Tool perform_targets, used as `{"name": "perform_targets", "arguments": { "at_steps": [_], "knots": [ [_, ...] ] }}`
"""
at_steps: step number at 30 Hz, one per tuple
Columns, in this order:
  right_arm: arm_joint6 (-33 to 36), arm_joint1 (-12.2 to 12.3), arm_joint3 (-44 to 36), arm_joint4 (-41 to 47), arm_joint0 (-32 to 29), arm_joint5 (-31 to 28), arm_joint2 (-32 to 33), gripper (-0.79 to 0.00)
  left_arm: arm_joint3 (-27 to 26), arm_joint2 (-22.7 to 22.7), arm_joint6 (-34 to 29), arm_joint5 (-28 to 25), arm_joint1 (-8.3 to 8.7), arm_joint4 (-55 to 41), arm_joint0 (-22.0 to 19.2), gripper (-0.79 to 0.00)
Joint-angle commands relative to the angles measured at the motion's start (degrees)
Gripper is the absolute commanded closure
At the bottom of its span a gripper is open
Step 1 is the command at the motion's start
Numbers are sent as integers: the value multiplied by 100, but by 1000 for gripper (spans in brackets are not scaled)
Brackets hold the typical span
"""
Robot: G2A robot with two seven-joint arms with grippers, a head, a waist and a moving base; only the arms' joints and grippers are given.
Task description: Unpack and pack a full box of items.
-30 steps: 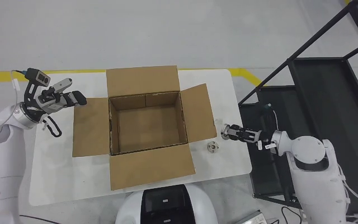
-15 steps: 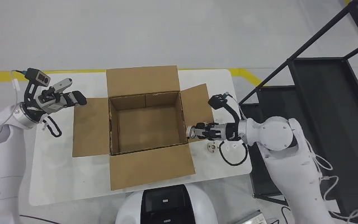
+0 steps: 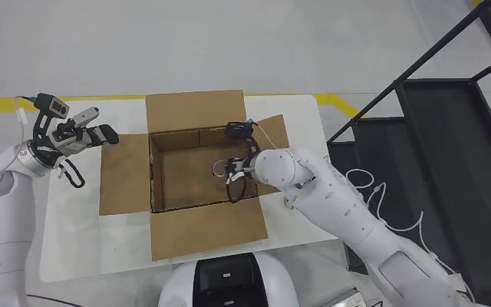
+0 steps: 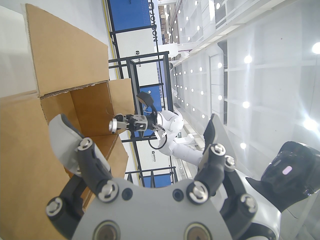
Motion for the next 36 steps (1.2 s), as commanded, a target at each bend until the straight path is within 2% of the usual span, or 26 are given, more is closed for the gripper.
{"name": "perform_targets", "arguments": {
  "at_steps": [1,5,16,26,31,32,33,34,35,36],
  "knots": [
    [-174,-131,285,-108,209,281,-374,0,0,0,0,0,0,0,0,-785],
    [-446,-426,921,-283,589,684,-991,0,0,0,0,0,0,0,0,-785],
    [-633,-1171,2451,-316,1239,1017,-1975,0,0,0,0,0,0,0,0,-785],
    [-350,-1660,3345,-571,1523,902,-2494,0,0,0,0,0,0,0,0,-785],
    [-303,-1854,3664,-627,1621,950,-2530,-12,0,0,0,0,0,0,0,-785],
    [-277,-1891,3742,-632,1646,978,-2529,-154,0,0,0,0,0,0,0,-785],
    [-244,-1927,3809,-657,1669,999,-2544,-366,0,0,0,0,0,0,0,-785],
    [-162,-1962,3860,-636,1678,973,-2554,-717,0,0,0,0,0,0,0,-785],
    [-47,-1989,3892,-573,1699,898,-2537,-785,0,0,0,0,0,0,0,-785],
    [-29,-2009,3921,-597,1728,902,-2526,-785,0,0,0,0,0,0,0,-785]
  ]
}}
